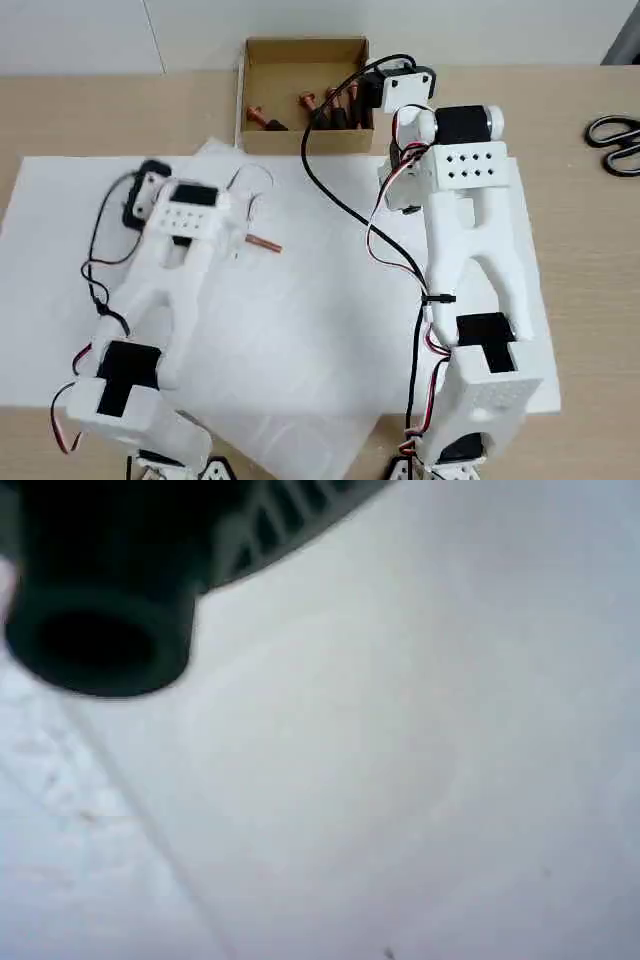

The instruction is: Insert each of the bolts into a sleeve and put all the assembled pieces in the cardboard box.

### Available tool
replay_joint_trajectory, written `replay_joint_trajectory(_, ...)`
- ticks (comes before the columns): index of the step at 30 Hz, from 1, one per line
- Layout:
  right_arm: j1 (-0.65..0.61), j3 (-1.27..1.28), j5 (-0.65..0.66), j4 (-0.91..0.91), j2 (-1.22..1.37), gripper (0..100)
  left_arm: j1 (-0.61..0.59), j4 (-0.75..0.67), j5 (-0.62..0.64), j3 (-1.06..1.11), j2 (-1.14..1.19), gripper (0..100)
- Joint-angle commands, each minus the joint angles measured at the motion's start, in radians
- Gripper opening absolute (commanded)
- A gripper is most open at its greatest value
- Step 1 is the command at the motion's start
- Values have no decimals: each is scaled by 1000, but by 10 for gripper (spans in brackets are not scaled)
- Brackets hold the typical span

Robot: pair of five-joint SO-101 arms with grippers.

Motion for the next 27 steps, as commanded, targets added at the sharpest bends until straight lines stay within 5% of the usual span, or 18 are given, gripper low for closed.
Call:
replay_joint_trajectory(1, 8, -46, 5, 7, -71, 3, 9, 203, -130, -209, -18, 7)
replay_joint_trajectory(11, 4, -46, 5, 5, -71, 3, 5, 595, -701, -352, -8, 7)
replay_joint_trajectory(19, 7, -46, 5, 7, -71, 3, 3, 618, -1155, -341, -8, 7)
replay_joint_trajectory(27, 8, -46, 5, 8, -71, 3, -55, 621, -1336, -340, -9, 7)
